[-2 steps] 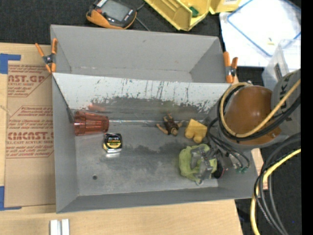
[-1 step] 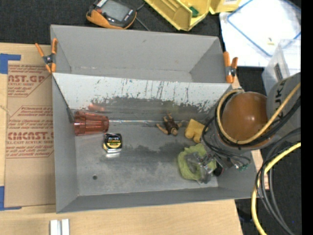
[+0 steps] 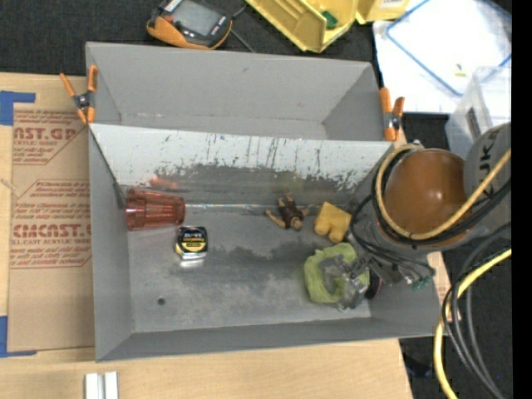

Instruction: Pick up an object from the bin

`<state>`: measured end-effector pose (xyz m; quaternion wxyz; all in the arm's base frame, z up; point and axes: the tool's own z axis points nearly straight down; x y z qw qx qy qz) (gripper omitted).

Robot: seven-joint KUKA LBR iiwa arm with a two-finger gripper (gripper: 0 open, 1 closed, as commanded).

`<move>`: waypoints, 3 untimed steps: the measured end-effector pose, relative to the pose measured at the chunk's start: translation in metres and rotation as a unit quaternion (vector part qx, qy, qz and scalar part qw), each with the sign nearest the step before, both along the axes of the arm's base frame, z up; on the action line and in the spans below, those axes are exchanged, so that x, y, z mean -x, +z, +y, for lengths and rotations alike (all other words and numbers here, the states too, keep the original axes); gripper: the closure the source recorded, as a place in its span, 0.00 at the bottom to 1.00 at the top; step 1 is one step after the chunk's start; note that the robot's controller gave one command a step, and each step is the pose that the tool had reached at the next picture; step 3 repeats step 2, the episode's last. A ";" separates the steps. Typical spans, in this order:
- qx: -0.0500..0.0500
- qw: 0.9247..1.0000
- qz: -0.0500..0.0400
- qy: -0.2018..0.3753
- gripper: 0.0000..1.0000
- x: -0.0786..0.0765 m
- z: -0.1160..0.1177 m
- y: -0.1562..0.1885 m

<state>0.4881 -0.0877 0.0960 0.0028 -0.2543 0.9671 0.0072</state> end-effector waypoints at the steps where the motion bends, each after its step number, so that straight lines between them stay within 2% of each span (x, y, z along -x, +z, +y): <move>1: 0.002 1.000 -0.003 -0.005 1.00 0.001 0.016 0.029; 2: 0.000 0.999 -0.003 -0.035 1.00 -0.011 0.041 -0.026; 3: 0.000 0.999 -0.003 -0.035 1.00 -0.011 0.041 -0.026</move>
Offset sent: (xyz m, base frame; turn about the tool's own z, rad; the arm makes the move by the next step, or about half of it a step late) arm 0.0104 0.0391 -0.0260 0.0722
